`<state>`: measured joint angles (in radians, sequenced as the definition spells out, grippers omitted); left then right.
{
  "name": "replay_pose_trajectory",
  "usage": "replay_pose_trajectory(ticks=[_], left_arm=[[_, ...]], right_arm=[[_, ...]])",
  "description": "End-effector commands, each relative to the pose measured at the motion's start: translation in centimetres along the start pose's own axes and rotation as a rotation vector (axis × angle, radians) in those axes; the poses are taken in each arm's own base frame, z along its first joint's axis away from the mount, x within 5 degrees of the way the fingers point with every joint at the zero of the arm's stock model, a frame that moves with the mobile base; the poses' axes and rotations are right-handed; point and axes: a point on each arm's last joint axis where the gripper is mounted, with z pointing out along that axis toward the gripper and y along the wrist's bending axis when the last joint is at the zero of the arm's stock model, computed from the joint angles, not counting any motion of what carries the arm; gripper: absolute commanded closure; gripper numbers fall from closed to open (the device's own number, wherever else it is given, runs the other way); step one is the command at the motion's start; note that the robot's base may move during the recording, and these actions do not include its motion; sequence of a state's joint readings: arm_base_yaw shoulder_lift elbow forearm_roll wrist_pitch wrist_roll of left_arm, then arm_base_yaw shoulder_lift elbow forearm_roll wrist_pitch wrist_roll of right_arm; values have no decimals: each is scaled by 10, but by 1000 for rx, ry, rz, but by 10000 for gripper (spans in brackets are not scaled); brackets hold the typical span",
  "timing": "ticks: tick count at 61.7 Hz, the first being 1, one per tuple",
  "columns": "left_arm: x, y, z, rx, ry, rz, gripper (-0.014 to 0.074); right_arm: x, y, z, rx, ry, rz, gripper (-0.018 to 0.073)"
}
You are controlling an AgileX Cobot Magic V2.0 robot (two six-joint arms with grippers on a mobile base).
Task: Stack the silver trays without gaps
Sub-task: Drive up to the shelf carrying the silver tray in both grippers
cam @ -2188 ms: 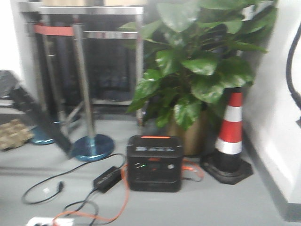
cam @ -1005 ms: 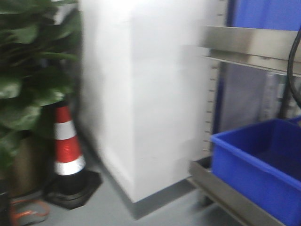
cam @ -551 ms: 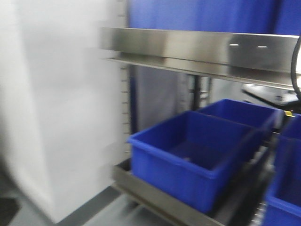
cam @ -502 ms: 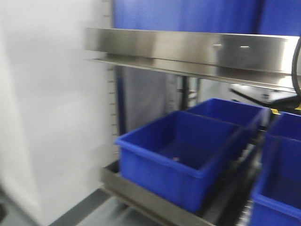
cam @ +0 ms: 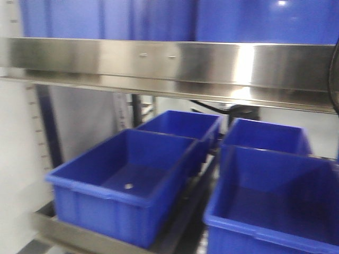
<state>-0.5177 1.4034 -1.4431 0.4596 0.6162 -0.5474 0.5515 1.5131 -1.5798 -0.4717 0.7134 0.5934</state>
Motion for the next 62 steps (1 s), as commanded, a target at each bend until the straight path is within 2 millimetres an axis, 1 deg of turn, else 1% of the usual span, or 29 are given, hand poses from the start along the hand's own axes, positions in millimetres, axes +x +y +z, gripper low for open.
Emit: replay_pose_trajectory(ticks=[1,62], left_arm=[[-7,-12,-4,75,-74,11,613],[-7,-12,-4,75,-74,11,613]], right_arm=[[-21,17,-11,-155,-191,23,616],[-21,17,-11,-155,-191,23,616]])
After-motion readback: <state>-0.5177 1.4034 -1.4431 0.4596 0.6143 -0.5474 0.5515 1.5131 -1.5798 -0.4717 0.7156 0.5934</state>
